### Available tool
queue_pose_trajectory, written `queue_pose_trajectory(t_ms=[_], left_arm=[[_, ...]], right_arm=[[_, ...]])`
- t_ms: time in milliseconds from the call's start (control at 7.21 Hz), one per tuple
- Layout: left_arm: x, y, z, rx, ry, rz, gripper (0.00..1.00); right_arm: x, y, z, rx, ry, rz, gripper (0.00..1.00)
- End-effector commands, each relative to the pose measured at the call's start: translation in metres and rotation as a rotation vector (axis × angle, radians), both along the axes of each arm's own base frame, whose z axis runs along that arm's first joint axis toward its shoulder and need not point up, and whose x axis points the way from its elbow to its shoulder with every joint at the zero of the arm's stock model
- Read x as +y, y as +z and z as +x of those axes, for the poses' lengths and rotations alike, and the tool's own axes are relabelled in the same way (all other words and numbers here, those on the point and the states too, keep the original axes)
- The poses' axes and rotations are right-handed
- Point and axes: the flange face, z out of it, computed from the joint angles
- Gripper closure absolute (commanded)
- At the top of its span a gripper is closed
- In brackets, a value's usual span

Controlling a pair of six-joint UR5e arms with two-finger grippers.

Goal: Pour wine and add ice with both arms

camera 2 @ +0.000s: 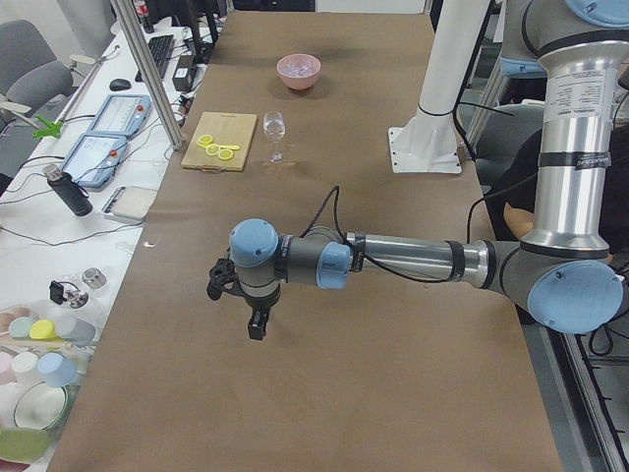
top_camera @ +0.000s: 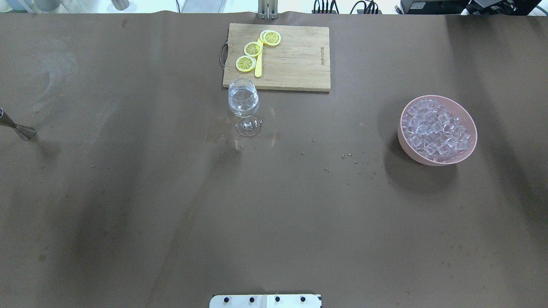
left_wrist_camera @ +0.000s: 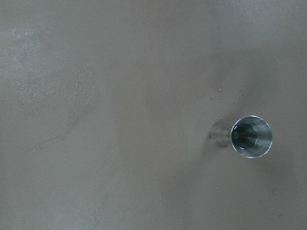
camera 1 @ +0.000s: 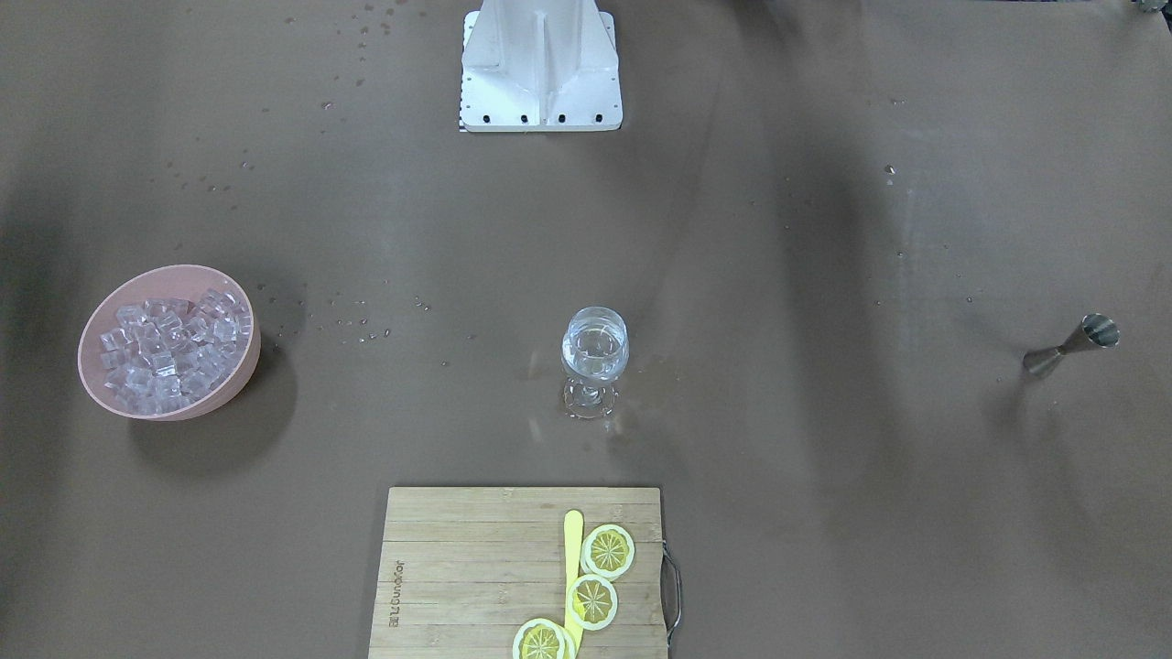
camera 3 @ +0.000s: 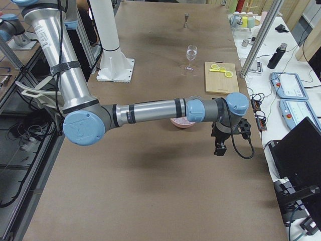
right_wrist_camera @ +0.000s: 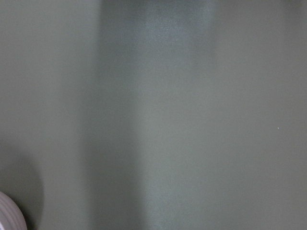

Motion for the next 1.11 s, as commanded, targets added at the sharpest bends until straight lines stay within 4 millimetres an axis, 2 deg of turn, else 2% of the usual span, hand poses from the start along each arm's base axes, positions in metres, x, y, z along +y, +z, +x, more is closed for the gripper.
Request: queue_pose_trajectory(t_ms=[0, 277, 416, 693, 832, 970], left_arm=[[0.003, 0.003, -0.001, -0.001, -0.003, -0.007, 0.02], [0.005, 0.003, -0.005, -0.002, -0.011, -0.005, 0.02], [0.006, -0.002, -0.007, -0.004, -0.014, 0.004, 0.02], [0.014, -0.016, -0.008, 0.001, -0.074, -0.025, 0.02], [0.019, -0.029, -0.006, 0.014, -0.159, -0.036, 0.02], [0.036, -0.020, -0.005, 0.034, -0.208, 0.008, 0.02]], right_arm=[[0.005, 0.004, 0.000, -0.004, 0.000, -0.004, 0.00], [0.006, 0.003, 0.002, 0.027, -0.001, 0.007, 0.00], [0.005, -0.007, 0.001, 0.014, 0.002, 0.024, 0.00], [0.007, -0.018, -0.014, -0.005, -0.010, 0.018, 0.00], [0.005, -0.036, -0.035, -0.021, 0.011, -0.007, 0.00], [0.008, -0.059, -0.072, -0.020, 0.033, -0.039, 0.00]])
